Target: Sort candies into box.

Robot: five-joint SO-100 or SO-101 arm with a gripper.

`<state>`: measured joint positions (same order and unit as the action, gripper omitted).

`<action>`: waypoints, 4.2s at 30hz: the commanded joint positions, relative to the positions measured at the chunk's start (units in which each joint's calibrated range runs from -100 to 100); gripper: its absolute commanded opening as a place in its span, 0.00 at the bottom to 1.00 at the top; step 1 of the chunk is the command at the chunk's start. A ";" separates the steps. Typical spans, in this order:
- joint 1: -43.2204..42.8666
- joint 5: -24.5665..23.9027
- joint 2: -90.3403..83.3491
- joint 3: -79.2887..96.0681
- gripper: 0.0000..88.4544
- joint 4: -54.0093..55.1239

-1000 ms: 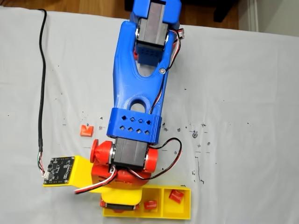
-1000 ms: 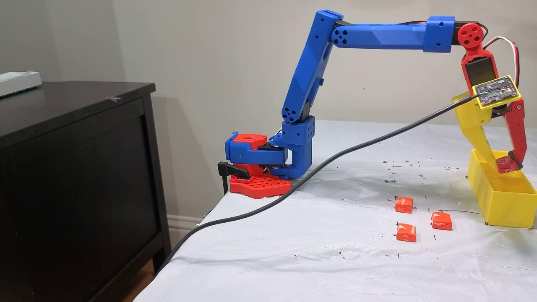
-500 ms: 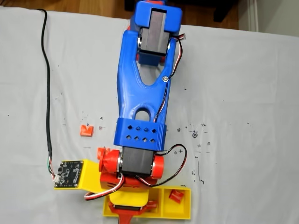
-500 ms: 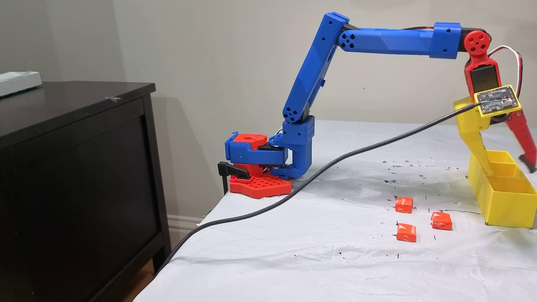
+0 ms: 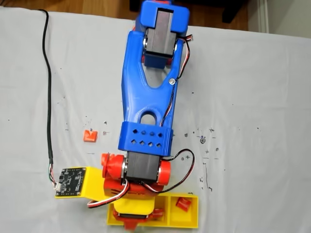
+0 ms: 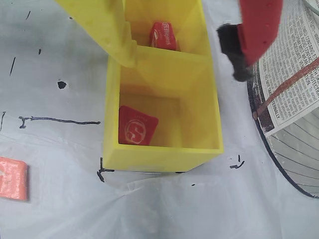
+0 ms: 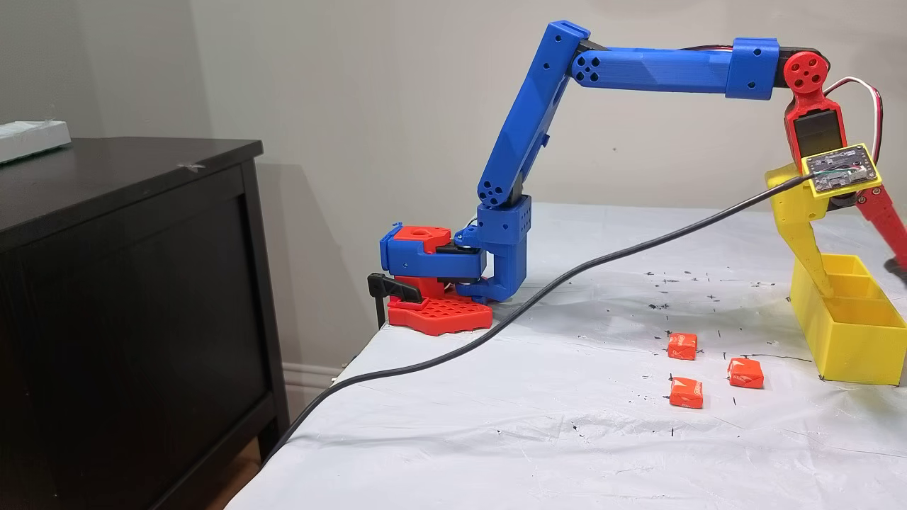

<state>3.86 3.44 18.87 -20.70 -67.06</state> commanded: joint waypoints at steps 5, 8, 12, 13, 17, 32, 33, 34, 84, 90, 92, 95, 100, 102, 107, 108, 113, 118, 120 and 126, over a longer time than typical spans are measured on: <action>1.93 2.44 -13.86 1.08 0.00 -1.09; 2.66 3.96 -19.71 7.00 0.00 0.30; 3.66 6.45 -26.42 13.83 0.00 0.63; 3.84 7.03 -27.60 15.38 0.00 0.30; 4.47 8.30 -31.25 22.39 0.00 -1.75; 11.35 13.33 -39.22 45.60 0.08 -0.84; 11.45 13.68 -39.39 46.60 0.10 -0.76; 11.63 13.87 -39.56 47.24 0.12 -0.68; 8.46 11.77 -21.16 46.42 0.32 7.10; 8.00 12.16 -21.41 49.24 0.18 10.53; 7.82 12.16 -21.83 50.24 0.10 12.17; 7.73 11.87 -21.24 50.51 0.00 13.24; 7.73 11.58 -19.97 49.42 0.00 13.15; 7.73 11.58 -20.05 48.42 0.00 12.50; 7.73 10.94 -24.04 46.42 0.00 11.76; 7.55 10.84 -25.99 46.69 0.00 12.50; 6.64 10.84 -36.25 49.06 0.00 16.67; 3.38 9.91 -47.03 53.88 0.00 23.06; 1.84 8.79 -48.98 53.52 0.00 23.63; -3.59 4.44 -42.45 42.78 0.00 20.44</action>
<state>3.86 10.57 -24.37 32.76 -45.16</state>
